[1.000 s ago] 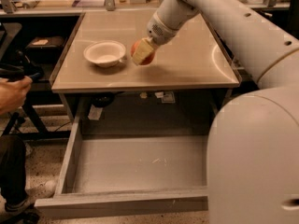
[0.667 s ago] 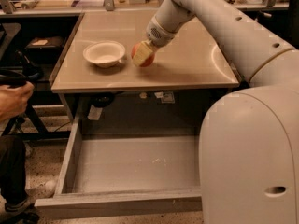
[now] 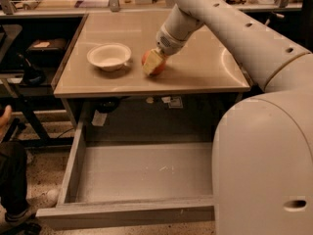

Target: Pick apple from top drawer and place on counter

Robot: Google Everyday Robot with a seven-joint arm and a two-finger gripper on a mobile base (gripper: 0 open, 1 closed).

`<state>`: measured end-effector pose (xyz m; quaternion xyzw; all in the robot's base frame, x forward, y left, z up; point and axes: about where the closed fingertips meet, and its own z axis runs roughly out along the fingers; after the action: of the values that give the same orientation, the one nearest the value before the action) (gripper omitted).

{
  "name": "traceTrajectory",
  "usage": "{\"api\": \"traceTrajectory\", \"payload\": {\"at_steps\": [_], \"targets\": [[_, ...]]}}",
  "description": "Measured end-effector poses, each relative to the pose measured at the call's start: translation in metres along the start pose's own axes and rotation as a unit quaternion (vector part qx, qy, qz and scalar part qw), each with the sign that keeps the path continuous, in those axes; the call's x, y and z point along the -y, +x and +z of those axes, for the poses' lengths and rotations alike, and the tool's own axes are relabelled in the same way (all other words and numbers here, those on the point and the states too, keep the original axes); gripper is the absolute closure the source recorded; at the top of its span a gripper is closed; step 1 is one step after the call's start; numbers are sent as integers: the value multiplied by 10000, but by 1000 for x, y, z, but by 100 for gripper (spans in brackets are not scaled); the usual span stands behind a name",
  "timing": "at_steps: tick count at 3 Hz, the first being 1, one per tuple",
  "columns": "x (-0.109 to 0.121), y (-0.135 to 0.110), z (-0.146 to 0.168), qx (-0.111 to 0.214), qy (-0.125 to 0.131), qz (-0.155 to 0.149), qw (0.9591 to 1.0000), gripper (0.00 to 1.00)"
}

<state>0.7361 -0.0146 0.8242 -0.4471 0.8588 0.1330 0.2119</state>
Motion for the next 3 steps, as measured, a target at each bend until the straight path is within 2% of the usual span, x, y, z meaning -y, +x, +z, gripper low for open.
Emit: {"api": "traceTrajectory", "payload": {"at_steps": [1,3], "targets": [[0,0,1,-8,-2,0,10000,81],[0,0,1,-8,-3,0,10000,35]]}}
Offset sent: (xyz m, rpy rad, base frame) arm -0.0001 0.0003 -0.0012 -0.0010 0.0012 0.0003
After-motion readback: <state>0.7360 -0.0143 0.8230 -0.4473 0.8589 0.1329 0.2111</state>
